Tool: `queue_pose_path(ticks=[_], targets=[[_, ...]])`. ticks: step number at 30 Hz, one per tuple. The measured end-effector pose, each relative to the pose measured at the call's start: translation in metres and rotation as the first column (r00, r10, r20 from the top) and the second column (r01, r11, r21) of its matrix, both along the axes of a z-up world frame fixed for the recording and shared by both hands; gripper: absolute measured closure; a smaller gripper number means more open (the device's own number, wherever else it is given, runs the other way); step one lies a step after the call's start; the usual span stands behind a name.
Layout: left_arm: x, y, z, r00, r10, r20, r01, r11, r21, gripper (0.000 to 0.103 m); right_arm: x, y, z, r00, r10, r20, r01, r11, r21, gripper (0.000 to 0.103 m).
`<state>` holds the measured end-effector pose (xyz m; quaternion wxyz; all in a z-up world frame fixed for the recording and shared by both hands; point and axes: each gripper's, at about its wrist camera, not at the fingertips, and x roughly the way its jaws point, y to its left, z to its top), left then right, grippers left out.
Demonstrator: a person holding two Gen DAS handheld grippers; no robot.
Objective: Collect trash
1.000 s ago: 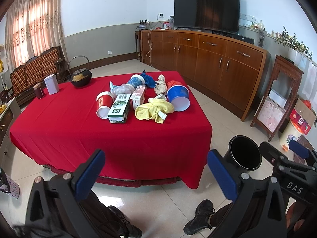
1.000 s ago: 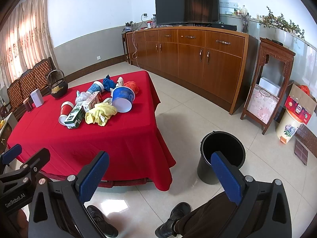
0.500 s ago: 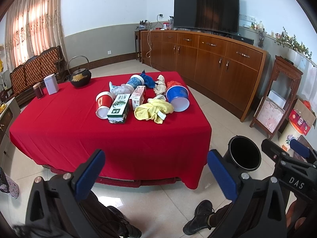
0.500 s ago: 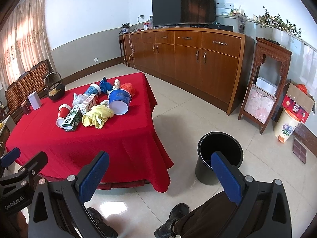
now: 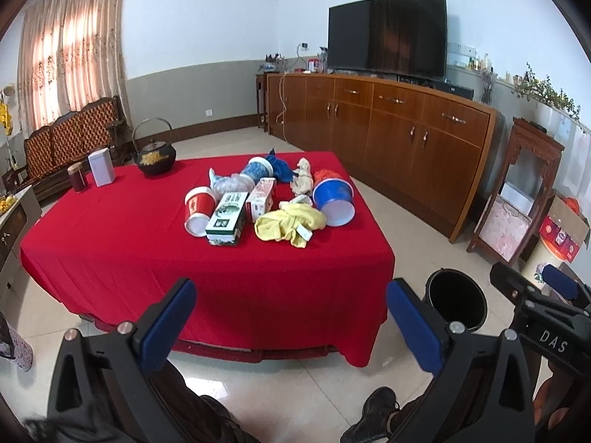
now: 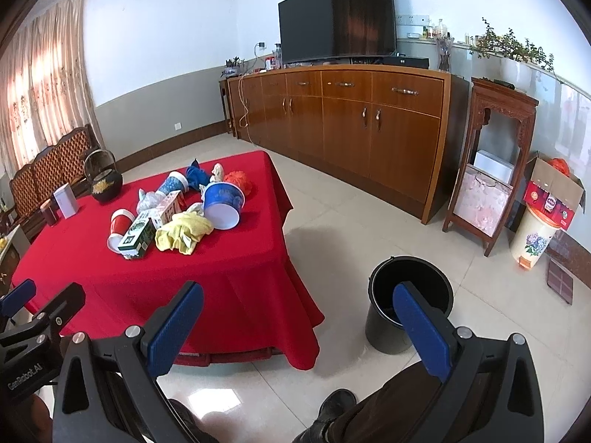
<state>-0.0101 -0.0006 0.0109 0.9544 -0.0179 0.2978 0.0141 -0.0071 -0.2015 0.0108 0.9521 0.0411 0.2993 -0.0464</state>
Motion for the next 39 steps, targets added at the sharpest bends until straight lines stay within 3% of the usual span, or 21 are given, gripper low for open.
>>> queue_pose_path(ticks=[8,39], targets=[[0.002,0.004,0.000,1.000,0.012,0.020,-0.012,1.000,-0.013,0.000,-0.004,0.000,0.005,0.999,-0.007,0.040,0.007,1.000,0.000,0.000],[0.013,0.019,-0.007,0.999,0.040,0.006,-0.040,0.999,-0.009,0.000,0.002,0.001,0.004,0.999,0.002,0.042,-0.001,1.000,-0.011,0.000]])
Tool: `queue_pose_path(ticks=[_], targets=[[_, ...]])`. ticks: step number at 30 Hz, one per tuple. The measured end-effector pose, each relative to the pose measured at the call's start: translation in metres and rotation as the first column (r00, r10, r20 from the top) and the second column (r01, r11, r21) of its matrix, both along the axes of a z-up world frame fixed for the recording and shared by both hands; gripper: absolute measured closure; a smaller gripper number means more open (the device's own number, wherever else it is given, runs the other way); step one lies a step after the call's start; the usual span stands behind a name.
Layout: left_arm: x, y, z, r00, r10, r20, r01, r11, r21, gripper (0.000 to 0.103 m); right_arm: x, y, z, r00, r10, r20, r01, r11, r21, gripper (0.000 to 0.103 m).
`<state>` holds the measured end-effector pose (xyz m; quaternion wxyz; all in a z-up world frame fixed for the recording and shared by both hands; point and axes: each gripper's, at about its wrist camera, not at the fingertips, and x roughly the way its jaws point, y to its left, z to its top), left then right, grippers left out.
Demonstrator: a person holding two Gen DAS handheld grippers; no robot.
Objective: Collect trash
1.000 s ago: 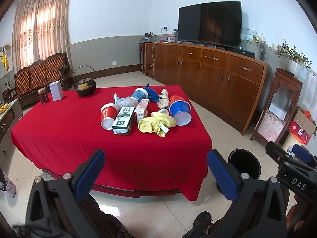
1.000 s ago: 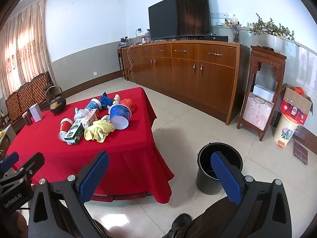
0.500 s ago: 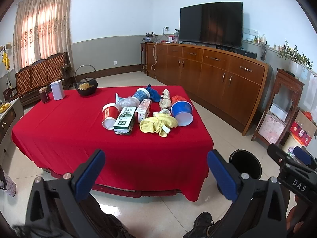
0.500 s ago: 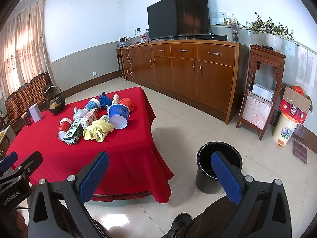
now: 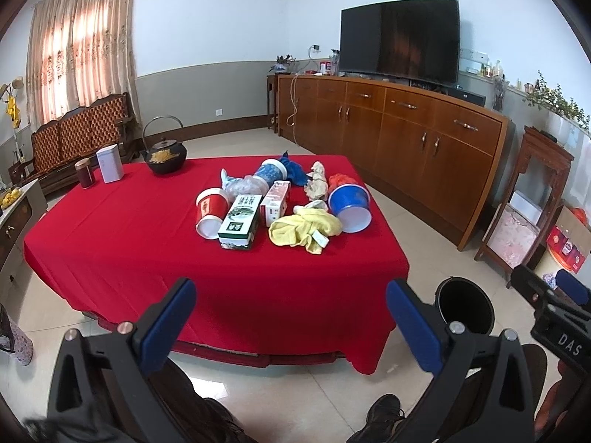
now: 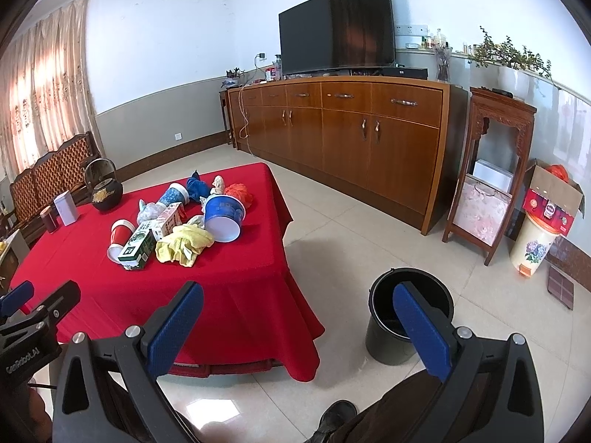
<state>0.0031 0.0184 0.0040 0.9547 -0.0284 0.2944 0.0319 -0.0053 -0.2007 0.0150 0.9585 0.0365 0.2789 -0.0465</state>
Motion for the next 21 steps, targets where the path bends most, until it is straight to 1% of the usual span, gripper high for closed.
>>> queue_pose_path(ticks=[10,13,21], targets=[[0.027,0.022,-0.013,0.998,0.039,-0.039,-0.039,0.999,-0.016,0.000,0.037,0.008,-0.012,0.999,0.028,-0.027,-0.028,1.000,0.000,0.000],[0.037,0.032,-0.017,0.997,0.052,-0.062,-0.054,0.998,-0.033,0.000,0.051,0.013,-0.014,0.998,0.041,-0.036,-0.041,0.999,0.005,0.000],[0.061,0.053,-0.017,0.993,0.089,-0.078,-0.092,0.995,-0.040,0.000,0.086,0.031,-0.017,0.996,0.078,-0.051,-0.078,0.997,0.011,0.000]])
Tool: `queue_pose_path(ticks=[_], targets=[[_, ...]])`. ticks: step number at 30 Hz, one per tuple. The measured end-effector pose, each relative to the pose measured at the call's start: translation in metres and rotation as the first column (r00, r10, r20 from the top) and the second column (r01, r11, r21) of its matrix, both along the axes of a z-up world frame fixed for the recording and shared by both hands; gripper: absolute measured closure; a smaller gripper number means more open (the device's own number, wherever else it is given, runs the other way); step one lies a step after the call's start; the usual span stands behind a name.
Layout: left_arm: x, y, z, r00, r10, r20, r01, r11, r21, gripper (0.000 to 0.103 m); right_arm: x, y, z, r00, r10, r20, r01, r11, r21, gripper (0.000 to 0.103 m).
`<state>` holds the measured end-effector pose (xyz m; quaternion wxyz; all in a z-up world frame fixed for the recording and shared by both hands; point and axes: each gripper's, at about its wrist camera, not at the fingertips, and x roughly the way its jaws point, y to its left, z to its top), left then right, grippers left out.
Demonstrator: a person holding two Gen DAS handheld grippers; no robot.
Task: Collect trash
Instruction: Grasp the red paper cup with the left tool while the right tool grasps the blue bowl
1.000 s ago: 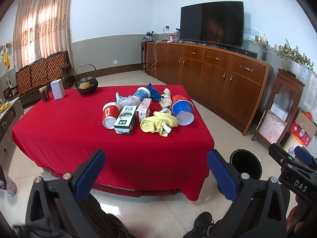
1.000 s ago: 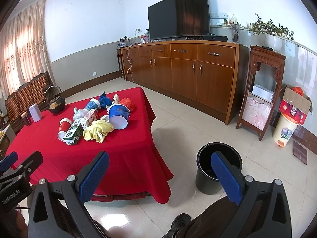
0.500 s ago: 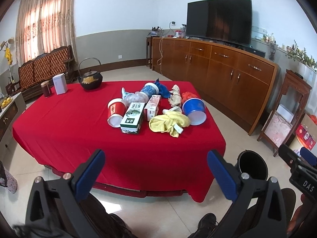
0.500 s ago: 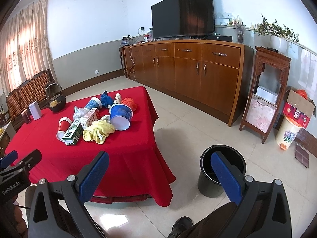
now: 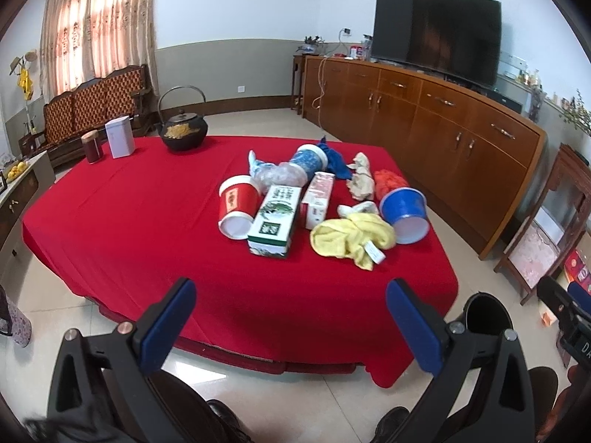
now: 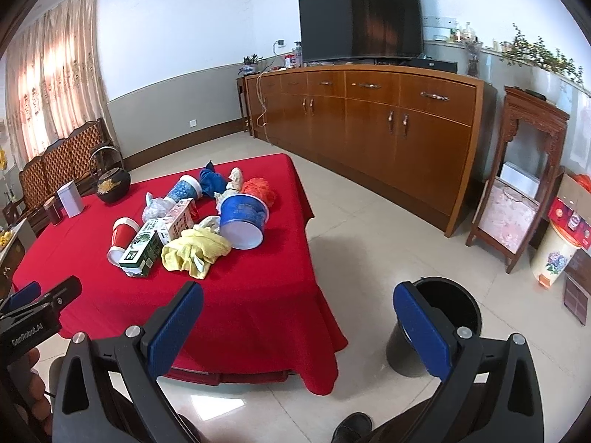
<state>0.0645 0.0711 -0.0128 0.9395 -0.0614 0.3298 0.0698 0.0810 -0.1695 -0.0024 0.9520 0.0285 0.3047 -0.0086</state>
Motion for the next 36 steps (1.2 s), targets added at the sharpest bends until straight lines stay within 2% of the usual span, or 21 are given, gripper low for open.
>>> queue_pose_path(ticks=[10,21,28,36], targets=[[0.049,0.041,-0.010,0.998,0.050,-0.049,-0.052,0.998,-0.027,0.000,0.057,0.030,-0.009,0.997,0.063,-0.038,-0.063,0.998,0.011,0.000],[0.114,0.082,-0.028,0.991,0.097,-0.092,-0.100,0.995,-0.029,0.000,0.142,0.062,-0.036,0.991,0.101,-0.090,-0.100,0.995,0.006,0.000],[0.153,0.097,-0.053,0.984,0.090,-0.151,-0.098,0.994,-0.048,0.000,0.192,0.070,-0.053,0.989,0.086,-0.118,-0.086,0.996,0.006,0.000],[0.183,0.107,-0.071,0.981,0.074,-0.181,-0.086,0.995,-0.056,0.000,0.236,0.068,-0.078,0.984,0.050,-0.171,-0.052,0.999,-0.007,0.000]])
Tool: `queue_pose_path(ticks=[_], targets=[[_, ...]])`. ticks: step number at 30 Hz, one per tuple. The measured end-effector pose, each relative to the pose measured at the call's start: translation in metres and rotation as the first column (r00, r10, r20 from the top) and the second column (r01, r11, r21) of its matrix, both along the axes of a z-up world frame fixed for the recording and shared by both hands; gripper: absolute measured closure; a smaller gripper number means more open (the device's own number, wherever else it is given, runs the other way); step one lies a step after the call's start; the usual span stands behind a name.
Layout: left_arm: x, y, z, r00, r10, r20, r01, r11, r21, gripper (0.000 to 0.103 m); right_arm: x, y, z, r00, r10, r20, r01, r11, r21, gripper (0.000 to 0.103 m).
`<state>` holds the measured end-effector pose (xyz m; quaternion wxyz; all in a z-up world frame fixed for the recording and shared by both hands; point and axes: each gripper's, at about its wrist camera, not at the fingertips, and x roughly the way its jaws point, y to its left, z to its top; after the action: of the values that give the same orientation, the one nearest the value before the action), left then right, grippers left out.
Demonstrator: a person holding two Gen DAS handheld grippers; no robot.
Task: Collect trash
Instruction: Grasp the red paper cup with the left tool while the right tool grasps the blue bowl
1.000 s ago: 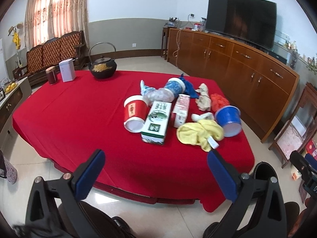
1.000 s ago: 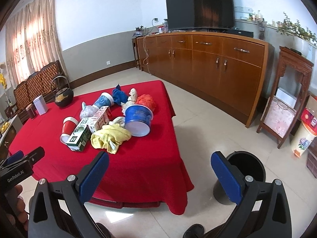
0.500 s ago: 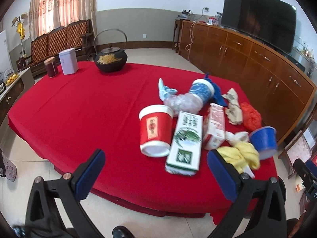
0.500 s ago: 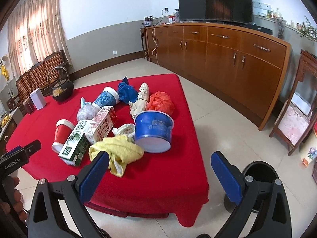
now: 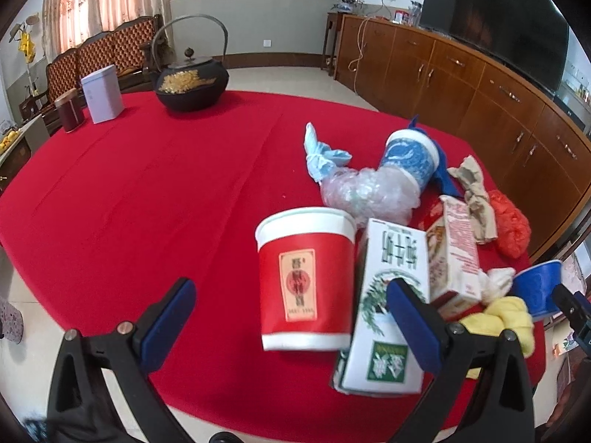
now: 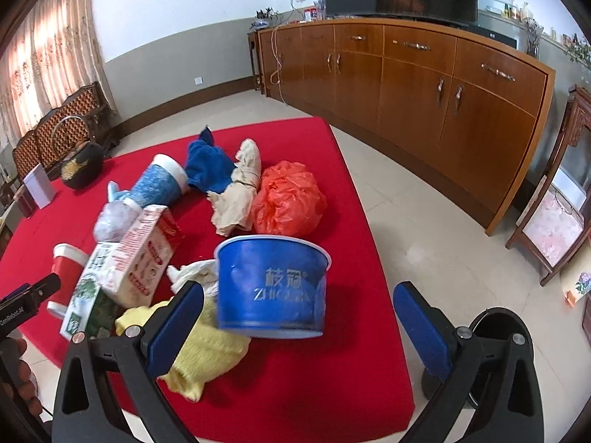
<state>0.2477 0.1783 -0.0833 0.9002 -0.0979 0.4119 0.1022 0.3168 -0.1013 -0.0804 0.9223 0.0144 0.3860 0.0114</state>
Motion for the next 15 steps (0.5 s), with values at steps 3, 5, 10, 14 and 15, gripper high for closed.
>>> queue_pose_path(ticks=[3,5,10,14,15], targets=[[0.008,0.002,-0.007,1.000,-0.005,-0.013,0.005,1.000,-0.008,0.002,0.010,0.000,-0.008,1.000,-0.004,-0.019,0.005,1.000,0.012,0.000],[0.011,0.004,-0.012,1.000,-0.011,-0.025,0.010,1.000,-0.022,0.005,0.015,0.000,-0.013,0.999,-0.002,-0.034,0.003,1.000,0.017,0.000],[0.015,0.012,-0.018,1.000,-0.013,-0.015,0.011,0.995,-0.095,0.011,0.025,0.001,-0.022,0.998,0.013,-0.060,-0.010,0.999,0.049,0.000],[0.019,0.014,-0.023,0.999,-0.022,-0.031,0.019,0.993,-0.120,0.020,0.029,0.003,-0.030,0.997,0.025,-0.080,-0.019,0.997,0.072,0.000],[0.020,0.012,-0.028,0.998,-0.038,-0.052,0.030,0.990,-0.135,0.026,0.030,0.004,-0.033,0.996,0.030,-0.085,-0.023,0.997,0.080,0.000]])
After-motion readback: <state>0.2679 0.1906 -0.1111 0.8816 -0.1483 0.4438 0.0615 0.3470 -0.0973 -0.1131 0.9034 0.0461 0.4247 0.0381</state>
